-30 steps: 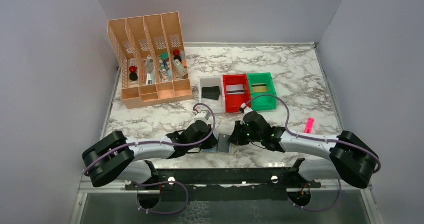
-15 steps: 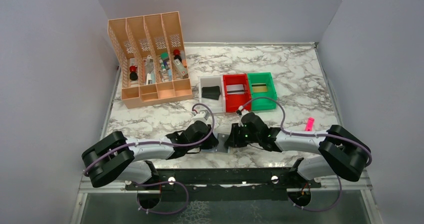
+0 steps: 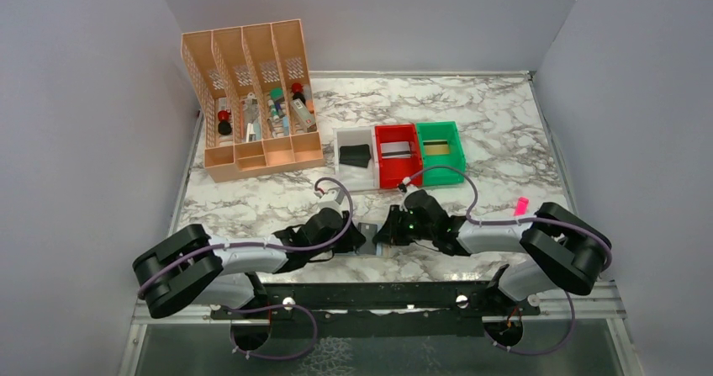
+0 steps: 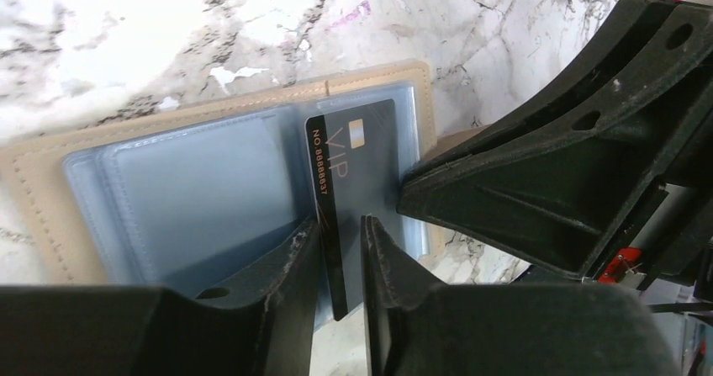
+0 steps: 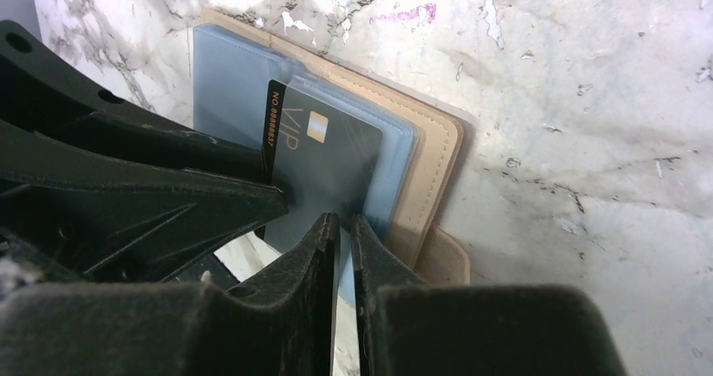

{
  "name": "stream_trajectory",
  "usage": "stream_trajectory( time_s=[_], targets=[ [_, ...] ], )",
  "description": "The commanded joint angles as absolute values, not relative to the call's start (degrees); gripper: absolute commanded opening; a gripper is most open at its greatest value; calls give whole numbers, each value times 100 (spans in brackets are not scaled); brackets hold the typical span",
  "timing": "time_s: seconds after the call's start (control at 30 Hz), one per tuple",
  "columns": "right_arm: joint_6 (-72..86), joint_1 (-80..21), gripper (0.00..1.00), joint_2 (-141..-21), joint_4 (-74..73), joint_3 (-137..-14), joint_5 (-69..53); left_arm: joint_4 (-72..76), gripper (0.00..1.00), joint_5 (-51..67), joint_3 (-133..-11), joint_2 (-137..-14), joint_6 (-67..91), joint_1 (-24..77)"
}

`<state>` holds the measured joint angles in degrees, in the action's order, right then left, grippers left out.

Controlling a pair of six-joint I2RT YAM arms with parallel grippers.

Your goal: Take the credit cards out of the card holder

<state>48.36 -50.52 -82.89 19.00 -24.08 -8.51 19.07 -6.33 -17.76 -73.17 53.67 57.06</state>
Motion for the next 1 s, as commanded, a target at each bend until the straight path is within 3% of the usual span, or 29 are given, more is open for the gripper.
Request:
stream_trajectory(
  time_s=[0.0, 0.33, 0.97],
  targets=[
    [4839, -5076, 17, -8714, 1209, -2136, -458, 1920, 25, -937, -1520, -7011, 5596, 5695],
    [4834, -5079, 15, -8675, 1177, -2159, -482, 2045, 17, -919, -1244, -6469, 5505, 5687],
    [4862, -5080, 15, -8690, 1214, -2162, -554, 2262, 21, -497, -1372, -7035, 5511, 5609]
  ],
)
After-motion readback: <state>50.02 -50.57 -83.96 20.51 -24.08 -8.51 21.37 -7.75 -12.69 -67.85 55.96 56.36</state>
